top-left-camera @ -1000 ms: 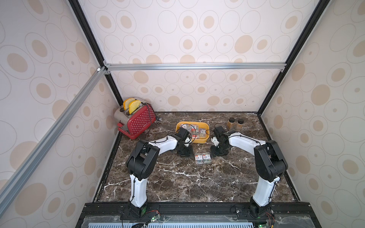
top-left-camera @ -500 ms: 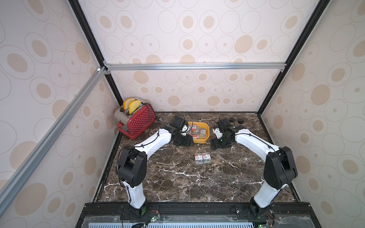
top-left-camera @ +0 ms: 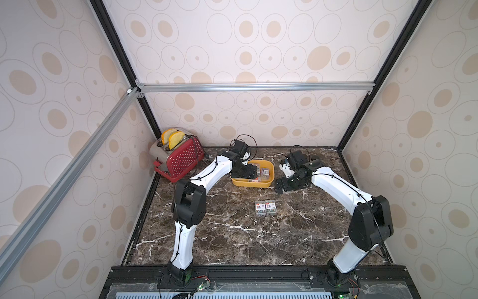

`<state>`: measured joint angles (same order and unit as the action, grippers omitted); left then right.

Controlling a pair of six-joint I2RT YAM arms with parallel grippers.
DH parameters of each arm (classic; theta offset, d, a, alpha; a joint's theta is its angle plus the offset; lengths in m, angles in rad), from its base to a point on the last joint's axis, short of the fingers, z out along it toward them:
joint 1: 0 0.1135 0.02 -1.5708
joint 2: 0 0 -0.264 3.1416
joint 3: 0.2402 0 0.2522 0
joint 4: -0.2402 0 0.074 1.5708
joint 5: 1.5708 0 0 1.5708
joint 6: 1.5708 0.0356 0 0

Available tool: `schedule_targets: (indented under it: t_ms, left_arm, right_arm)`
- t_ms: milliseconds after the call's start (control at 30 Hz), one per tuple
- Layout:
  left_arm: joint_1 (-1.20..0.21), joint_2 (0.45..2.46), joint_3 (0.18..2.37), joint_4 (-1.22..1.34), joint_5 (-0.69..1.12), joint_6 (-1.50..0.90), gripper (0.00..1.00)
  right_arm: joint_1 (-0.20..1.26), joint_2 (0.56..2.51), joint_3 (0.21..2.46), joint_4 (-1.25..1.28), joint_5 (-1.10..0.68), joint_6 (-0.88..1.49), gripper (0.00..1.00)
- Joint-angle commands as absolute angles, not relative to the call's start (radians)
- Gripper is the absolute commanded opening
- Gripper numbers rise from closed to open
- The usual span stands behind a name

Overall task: Take the paper clips out of the storage box
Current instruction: Pick up the boxed paper clips from the storage box.

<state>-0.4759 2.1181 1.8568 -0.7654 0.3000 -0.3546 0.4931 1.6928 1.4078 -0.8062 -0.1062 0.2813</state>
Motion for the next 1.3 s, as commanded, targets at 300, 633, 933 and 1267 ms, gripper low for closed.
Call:
schedule_targets:
  t_ms: [300,633,933,1267]
  left_arm:
    - [-0.516,2.260,2.029,-0.773,0.202,-0.327,0.94]
    - [-0.561,2.345,2.091,-0.797,0.107,-0.325,0.98]
    - [-0.572,2.408,2.136,-0.805,0.106,-0.327,0.91]
    - [-0.571,2.432,2.167,-0.808,0.127,-0.323,0.53]
  right_arm:
    - [0.454,1.685,1.460,-0.849,-0.123,0.246,1.00]
    - [0.437,1.686,1.455,-0.855,-0.121,0.242,1.00]
    - [0.424,1.684,1.439,-0.844,-0.139,0.241,1.00]
    - [0.420,1.682,1.434,-0.838,-0.147,0.238,1.00]
